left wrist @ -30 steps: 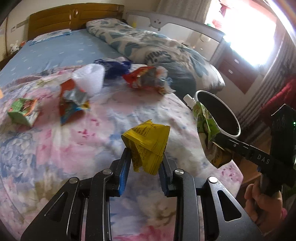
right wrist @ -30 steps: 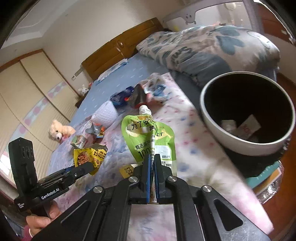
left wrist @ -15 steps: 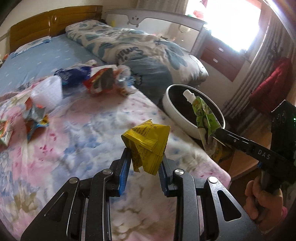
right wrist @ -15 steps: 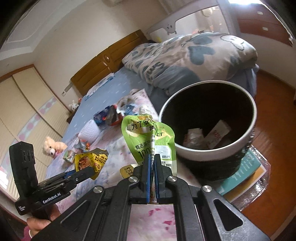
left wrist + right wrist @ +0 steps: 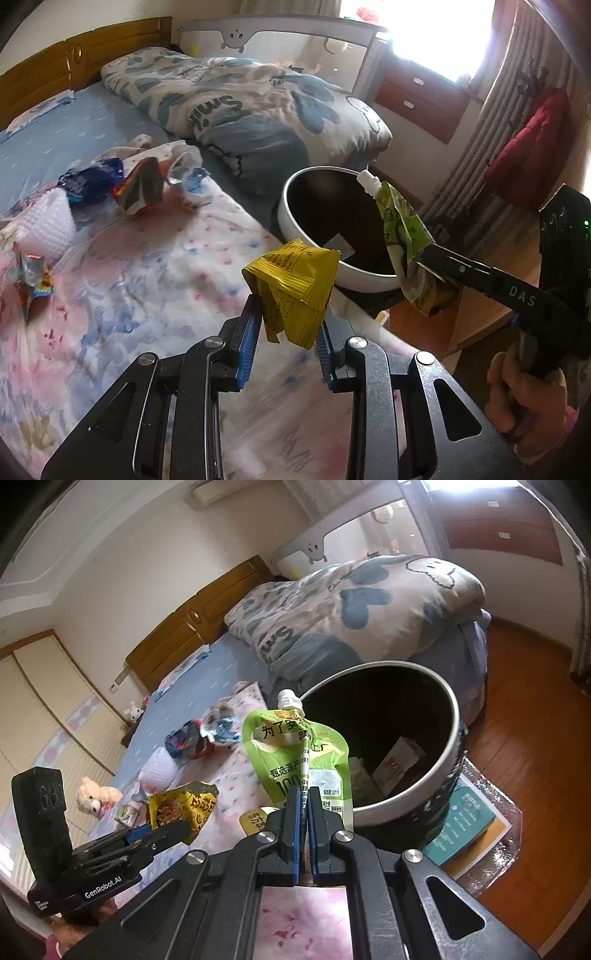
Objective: Collect trash
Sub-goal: 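Carry the yellow wrapper and green pouch in both tools over the bin, then open both tools to drop the yellow wrapper and green pouch into the bin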
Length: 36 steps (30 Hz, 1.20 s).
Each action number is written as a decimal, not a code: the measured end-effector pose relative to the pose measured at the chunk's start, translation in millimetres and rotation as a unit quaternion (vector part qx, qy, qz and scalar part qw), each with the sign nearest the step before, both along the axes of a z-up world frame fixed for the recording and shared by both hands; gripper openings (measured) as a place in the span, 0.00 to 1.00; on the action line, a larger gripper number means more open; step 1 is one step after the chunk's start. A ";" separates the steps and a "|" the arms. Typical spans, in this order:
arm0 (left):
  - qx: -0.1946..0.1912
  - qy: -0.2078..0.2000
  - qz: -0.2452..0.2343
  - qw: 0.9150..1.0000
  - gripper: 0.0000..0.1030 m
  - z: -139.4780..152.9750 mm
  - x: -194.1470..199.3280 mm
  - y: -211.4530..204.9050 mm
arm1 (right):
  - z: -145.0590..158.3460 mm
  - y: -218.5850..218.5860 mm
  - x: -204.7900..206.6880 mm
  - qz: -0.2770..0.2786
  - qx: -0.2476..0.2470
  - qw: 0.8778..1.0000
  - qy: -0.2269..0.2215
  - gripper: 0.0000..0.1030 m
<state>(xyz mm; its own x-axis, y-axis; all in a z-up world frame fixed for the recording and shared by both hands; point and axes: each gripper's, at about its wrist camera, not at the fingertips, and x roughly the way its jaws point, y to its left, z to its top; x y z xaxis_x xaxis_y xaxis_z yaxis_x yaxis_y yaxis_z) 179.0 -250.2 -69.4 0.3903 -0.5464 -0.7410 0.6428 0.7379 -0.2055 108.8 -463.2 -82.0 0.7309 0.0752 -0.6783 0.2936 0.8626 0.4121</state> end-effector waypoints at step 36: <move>0.042 -0.008 -0.049 0.998 0.26 -8.7 45.7 -115.3 | -16.8 -73.5 50.4 -0.035 0.005 0.999 0.032 0.03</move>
